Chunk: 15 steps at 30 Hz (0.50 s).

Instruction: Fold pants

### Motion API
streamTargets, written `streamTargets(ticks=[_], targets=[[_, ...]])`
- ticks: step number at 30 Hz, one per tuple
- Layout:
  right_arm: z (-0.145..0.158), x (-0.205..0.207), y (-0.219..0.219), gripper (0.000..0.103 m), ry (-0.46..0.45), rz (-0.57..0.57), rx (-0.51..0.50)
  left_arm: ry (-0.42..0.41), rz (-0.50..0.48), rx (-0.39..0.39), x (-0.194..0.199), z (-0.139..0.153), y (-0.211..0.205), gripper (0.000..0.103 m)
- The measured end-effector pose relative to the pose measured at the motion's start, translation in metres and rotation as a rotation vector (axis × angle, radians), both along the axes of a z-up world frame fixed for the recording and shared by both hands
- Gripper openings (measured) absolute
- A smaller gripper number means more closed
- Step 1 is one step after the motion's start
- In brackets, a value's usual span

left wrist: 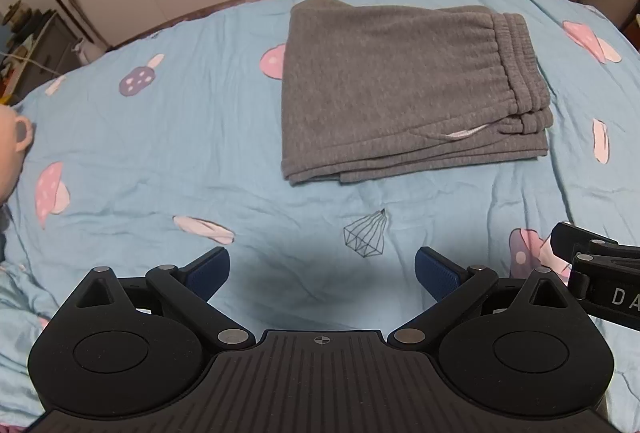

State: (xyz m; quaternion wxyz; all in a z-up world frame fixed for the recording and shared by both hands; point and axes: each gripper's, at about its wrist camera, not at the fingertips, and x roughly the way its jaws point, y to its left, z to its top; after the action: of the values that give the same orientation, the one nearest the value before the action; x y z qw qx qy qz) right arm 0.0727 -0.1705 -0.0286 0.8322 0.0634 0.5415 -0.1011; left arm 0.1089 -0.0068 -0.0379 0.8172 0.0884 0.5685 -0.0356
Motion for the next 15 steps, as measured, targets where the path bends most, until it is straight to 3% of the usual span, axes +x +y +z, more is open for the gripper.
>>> streamTargets(ticks=[15], targets=[[-0.0012, -0.0008, -0.0012, 0.102, -0.002, 0.002, 0.01, 0.001, -0.008, 0.003, -0.0002, -0.0017, -0.0029, 0.102]])
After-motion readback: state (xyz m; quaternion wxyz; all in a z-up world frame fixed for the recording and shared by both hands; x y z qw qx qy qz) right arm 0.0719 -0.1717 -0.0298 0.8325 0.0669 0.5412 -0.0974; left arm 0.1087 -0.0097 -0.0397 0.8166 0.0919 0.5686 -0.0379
